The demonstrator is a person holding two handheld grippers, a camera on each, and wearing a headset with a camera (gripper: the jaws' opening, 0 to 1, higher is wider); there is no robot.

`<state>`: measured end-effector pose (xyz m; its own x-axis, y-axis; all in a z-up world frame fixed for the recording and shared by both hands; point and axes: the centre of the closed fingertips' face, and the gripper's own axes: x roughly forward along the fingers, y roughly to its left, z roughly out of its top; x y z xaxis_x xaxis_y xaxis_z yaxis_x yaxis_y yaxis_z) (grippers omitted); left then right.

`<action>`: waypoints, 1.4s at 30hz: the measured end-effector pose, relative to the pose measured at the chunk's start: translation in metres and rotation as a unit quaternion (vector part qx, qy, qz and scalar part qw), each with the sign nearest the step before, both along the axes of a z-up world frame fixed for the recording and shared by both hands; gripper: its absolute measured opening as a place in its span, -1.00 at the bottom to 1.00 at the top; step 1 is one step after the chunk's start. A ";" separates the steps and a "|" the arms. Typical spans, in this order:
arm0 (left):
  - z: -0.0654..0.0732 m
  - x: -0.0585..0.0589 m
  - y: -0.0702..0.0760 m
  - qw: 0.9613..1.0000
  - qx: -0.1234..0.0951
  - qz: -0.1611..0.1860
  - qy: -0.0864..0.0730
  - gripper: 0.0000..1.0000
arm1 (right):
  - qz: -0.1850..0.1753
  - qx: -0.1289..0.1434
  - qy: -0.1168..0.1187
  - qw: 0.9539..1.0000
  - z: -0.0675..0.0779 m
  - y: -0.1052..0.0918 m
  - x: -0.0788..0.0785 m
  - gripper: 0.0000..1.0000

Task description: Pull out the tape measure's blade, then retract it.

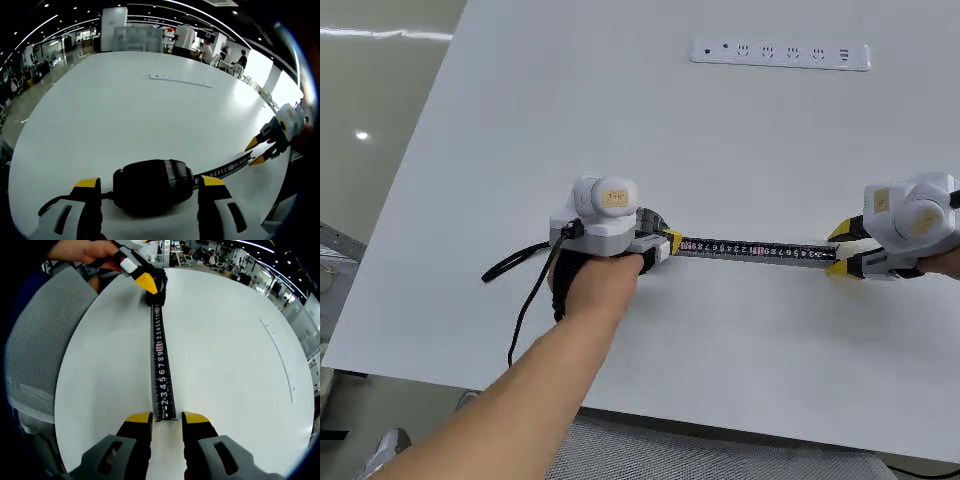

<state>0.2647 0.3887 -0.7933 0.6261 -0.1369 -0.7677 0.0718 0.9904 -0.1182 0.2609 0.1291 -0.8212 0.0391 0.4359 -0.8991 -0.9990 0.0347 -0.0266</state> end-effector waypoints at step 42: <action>-0.003 0.004 -0.003 1.000 -0.006 -0.002 -0.027 0.23 | 0.023 0.003 0.015 1.000 -0.001 0.002 -0.003 -0.77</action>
